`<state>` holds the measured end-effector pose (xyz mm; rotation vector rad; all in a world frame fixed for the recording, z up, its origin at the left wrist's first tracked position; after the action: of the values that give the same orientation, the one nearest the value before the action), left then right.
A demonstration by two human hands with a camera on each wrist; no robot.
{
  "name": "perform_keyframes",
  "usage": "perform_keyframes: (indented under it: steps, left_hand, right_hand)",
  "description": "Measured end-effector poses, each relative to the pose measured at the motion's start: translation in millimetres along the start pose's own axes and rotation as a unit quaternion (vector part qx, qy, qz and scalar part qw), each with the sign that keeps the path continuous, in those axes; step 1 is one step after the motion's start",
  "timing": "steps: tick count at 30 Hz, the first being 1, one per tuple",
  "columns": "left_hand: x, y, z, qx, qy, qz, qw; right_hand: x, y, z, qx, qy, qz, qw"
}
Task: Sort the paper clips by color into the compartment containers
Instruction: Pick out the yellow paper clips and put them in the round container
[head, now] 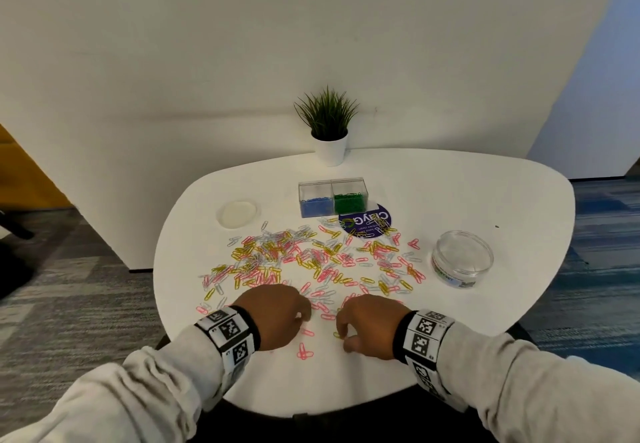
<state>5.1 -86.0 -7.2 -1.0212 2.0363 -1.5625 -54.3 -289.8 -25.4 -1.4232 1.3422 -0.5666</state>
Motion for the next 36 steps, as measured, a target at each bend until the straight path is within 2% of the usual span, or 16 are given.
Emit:
perform_keyframes:
  steps: [8, 10, 12, 13, 15, 16, 18, 20, 23, 25, 29, 31, 33, 36]
  left_hand:
    - [33.5, -3.8, 35.8, 0.032, 0.003, -0.034, 0.999]
    - [40.8, -4.2, 41.8, 0.033, 0.002, -0.016, 0.999]
    - [43.9, -2.8, 43.8, 0.025, -0.006, -0.013, 1.000]
    - [44.1, -1.7, 43.6, 0.021, -0.012, -0.016, 1.000]
    - [42.2, 0.8, 42.1, 0.022, -0.018, -0.024, 0.999]
    - [40.5, 1.8, 41.1, 0.023, -0.020, -0.028, 0.999]
    - [38.0, 2.1, 39.5, 0.019, -0.022, -0.034, 0.999]
    - [39.2, 0.8, 39.3, 0.019, -0.018, -0.024, 0.999]
    - [44.8, 1.8, 42.7, 0.017, -0.015, -0.017, 1.000]
    - [49.3, 4.3, 45.4, 0.023, -0.007, 0.002, 1.000]
    - [52.2, 7.9, 48.9, 0.030, 0.013, 0.035, 0.999]
    - [51.3, 4.6, 51.1, 0.036, 0.013, 0.022, 0.999]
    - [51.7, -2.1, 53.2, 0.054, 0.012, -0.007, 0.998]
    - [55.1, -14.8, 55.7, 0.078, 0.008, -0.031, 0.996]
  right_hand:
    - [-4.3, 0.0, -3.5, -0.015, 0.014, -0.025, 0.999]
    - [4.4, -16.0, -5.6, -0.003, 0.034, 0.015, 0.999]
    - [24.5, -40.2, -6.9, 0.047, 0.077, 0.106, 0.990]
    - [38.4, -52.6, -9.4, 0.077, 0.110, 0.190, 0.973]
    - [66.7, -70.7, -15.1, 0.128, 0.170, 0.386, 0.898]
    - [79.6, -75.7, -18.7, 0.153, 0.192, 0.454, 0.856]
    - [97.4, -80.3, -25.6, 0.192, 0.225, 0.520, 0.801]
    - [105.1, -82.3, -29.4, 0.197, 0.238, 0.557, 0.771]
    - [110.6, -95.0, -35.5, 0.191, 0.249, 0.577, 0.754]
    - [119.8, -109.7, -41.7, 0.211, 0.257, 0.547, 0.769]
    - [146.0, -131.6, -57.9, 0.232, 0.278, 0.327, 0.873]
    - [156.0, -130.0, -63.5, 0.204, 0.282, 0.215, 0.912]
    - [159.4, -122.0, -63.8, 0.144, 0.278, 0.115, 0.943]
    - [160.4, -110.7, -57.8, 0.082, 0.267, 0.042, 0.959]
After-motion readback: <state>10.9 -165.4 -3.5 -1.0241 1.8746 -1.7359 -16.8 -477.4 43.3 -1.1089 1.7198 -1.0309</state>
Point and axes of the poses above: each hand's wrist, its own z-axis towards the middle knuckle, its own y-axis out of the palm, x = y × z, the point moved 1 cm from there along z, towards the middle knuckle, and after that the axes turned 3 degrees about -z, right-handed, at the moved point
